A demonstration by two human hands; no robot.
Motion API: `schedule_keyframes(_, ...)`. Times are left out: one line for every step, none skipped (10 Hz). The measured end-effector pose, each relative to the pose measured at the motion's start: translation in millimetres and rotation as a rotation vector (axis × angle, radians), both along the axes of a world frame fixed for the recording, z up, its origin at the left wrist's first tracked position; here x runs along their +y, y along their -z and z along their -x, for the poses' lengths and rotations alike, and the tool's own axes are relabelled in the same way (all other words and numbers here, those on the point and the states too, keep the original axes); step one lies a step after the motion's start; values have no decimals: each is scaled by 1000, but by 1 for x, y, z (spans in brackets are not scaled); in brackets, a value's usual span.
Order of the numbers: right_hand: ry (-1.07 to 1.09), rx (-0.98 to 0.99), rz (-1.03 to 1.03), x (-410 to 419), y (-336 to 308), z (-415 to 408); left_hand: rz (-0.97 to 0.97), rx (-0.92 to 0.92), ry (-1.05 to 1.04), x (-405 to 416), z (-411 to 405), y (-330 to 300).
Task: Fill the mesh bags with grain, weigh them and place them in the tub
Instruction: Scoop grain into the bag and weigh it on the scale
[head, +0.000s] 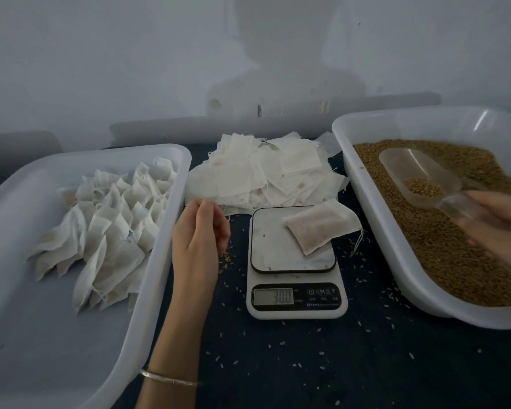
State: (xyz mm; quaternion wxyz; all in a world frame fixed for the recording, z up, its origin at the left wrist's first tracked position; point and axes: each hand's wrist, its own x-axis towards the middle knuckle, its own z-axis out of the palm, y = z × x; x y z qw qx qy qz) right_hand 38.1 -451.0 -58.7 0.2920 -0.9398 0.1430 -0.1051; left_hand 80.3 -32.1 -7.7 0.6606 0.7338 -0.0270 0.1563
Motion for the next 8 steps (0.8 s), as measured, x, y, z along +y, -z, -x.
schedule_keyframes(-5,38,20,-18,13,-5,-13,18,12,-1,-2,1)
schedule_keyframes(6,64,-13,-31,29,-7,-92,10,109,-8,-11,-8)
schedule_keyframes(22,103,-30,-28,37,-8,-414,-31,337,-34,-33,-27)
schedule_keyframes(42,110,-80,-16,37,-8,-832,-15,591,-74,-58,-35)
schedule_keyframes(48,105,-159,-3,27,-4,-1174,82,744,-111,-77,-31)
schedule_keyframes(55,87,-235,6,19,0,-1310,142,816,-132,-86,-17)
schedule_keyframes(87,91,-277,20,14,1,-1307,89,802,-135,-87,-5)
schedule_keyframes(104,72,-214,18,18,2,-1167,66,759,-124,-85,-7)
